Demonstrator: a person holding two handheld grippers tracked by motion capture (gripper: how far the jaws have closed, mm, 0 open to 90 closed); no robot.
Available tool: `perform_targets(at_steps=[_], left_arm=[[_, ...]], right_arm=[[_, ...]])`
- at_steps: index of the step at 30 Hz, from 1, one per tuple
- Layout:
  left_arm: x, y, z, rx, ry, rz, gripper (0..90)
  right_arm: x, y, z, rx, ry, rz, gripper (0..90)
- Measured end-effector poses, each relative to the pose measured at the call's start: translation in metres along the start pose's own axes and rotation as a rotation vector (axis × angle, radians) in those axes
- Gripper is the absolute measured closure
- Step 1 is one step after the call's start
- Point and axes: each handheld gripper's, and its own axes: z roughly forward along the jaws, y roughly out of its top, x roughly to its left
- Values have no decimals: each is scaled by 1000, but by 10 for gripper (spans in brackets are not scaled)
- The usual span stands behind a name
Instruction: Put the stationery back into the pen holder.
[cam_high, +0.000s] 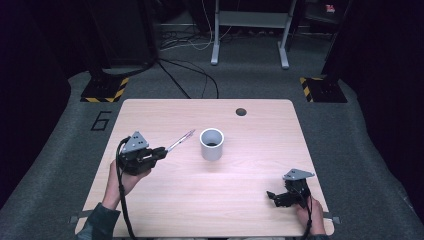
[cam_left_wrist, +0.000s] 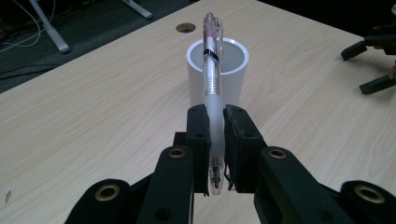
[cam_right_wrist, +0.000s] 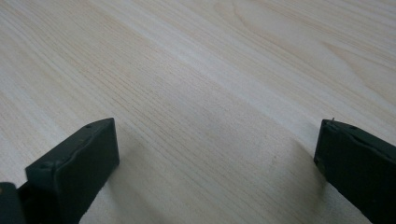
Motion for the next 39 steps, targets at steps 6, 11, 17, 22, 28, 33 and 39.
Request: perform_targets(at_steps=[6,11,17,22,28,33,39], left_arm=[[4,12,4,19,-22,15,809],[8,22,7,28,-40,20,809],[14,34,14,51,-53,27,809],[17,42,21,74,-61,39,809],[17,47,30,104,-78,43,810],[19,54,35,118,-85,54,809],[19,61,43,151,-86,76,809]], right_arm=[[0,0,0,0,0,-1,0],[0,0,0,0,0,0,0],[0,0,0,0,1,0,0],[0,0,0,0,1,-1,0],[0,0,0,0,1,-1,0],[0,0,0,1,0,1,0],[0,0,0,0,1,-3,0]])
